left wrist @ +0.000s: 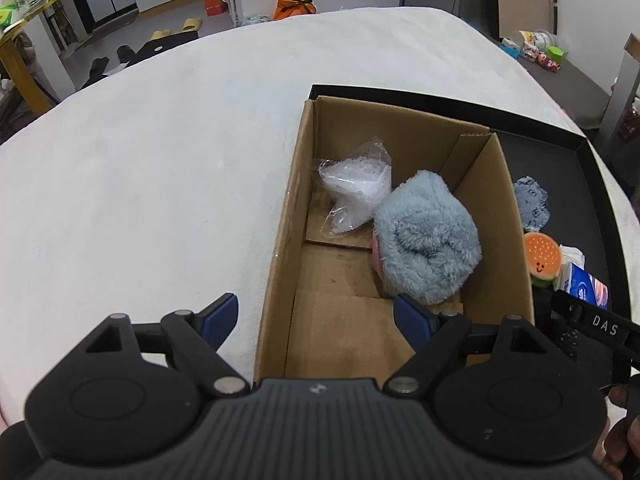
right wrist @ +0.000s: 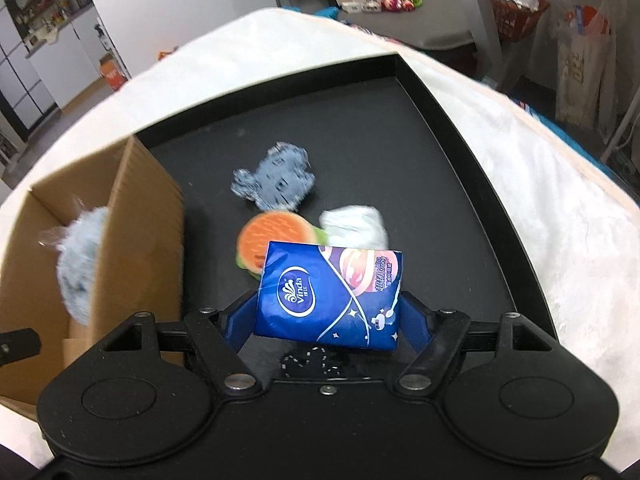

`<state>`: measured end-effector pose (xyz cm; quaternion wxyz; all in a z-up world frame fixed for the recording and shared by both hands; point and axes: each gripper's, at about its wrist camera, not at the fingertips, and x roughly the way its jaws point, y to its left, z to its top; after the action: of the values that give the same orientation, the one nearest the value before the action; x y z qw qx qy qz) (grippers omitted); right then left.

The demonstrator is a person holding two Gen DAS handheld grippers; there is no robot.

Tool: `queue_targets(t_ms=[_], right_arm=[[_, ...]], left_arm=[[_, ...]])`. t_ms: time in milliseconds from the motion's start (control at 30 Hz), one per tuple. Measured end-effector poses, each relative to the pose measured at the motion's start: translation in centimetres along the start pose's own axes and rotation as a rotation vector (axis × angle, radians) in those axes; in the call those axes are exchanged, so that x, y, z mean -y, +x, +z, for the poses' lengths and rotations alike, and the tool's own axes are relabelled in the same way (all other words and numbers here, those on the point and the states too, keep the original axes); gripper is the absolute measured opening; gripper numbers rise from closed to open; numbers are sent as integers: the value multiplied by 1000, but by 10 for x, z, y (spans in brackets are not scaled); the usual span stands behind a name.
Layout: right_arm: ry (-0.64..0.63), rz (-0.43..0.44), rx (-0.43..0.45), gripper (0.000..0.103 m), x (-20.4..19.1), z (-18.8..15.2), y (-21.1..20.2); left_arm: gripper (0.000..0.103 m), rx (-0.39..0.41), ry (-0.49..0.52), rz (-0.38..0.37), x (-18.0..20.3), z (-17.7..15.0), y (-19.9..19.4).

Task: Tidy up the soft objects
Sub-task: 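Grasp the blue tissue pack with the right tool, then carry the tissue pack into the box and open the right tool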

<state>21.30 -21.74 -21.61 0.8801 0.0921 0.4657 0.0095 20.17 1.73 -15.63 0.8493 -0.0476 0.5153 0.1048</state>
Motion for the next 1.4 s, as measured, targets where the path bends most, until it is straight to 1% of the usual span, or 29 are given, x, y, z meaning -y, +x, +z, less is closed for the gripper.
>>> queue_targets(t_ms=[300, 433, 467, 600, 700, 800, 867, 900, 967, 1000, 1033, 1067, 1100, 1133, 1200, 1267, 1333, 1400], right_arm=[[-11, 74, 58, 72, -10, 10, -17], [-18, 117, 99, 72, -14, 16, -29], [-22, 125, 108, 72, -16, 17, -32], [-47, 159, 133, 72, -23, 21, -39], [-80, 176, 140, 72, -30, 22, -40], [-76, 222, 134, 72, -34, 21, -40], [-103, 231, 143, 72, -40, 21, -42], [-116, 236, 147, 72, -44, 21, -43], [-137, 250, 152, 72, -51, 21, -45], [-144, 254, 153, 72, -55, 20, -45], [-152, 259, 154, 72, -59, 20, -45], [-158, 266, 155, 72, -63, 19, -45], [-163, 272, 155, 72, -66, 18, -46], [-170, 283, 154, 72, -70, 18, -46], [-184, 293, 157, 72, -77, 18, -47], [-205, 295, 163, 72, -85, 20, -49], [-220, 300, 162, 72, -90, 23, -49], [-240, 303, 155, 72, -97, 25, -48]], left_arm=[[83, 25, 10, -11, -7, -2, -10], [83, 46, 13, -7, -10, -3, -14], [81, 47, 13, -9, -11, -3, -14], [80, 46, -3, -21, -16, -2, -13], [75, 48, -9, -32, -19, -3, -13], [67, 53, -15, -34, -21, -4, -12], [57, 50, -19, -37, -23, -5, -10], [54, 47, -24, -42, -24, -5, -8], [45, 44, -32, -45, -26, -6, -6], [42, 45, -34, -45, -27, -7, -5], [36, 45, -37, -46, -28, -7, -4], [31, 40, -41, -51, -29, -8, -2], [28, 36, -48, -57, -30, -8, 0], [23, 33, -53, -63, -31, -9, 1], [19, 31, -57, -67, -32, -10, 3], [13, 34, -64, -65, -35, -10, 4], [11, 36, -79, -69, -39, -10, 4], [11, 33, -90, -79, -42, -10, 5]])
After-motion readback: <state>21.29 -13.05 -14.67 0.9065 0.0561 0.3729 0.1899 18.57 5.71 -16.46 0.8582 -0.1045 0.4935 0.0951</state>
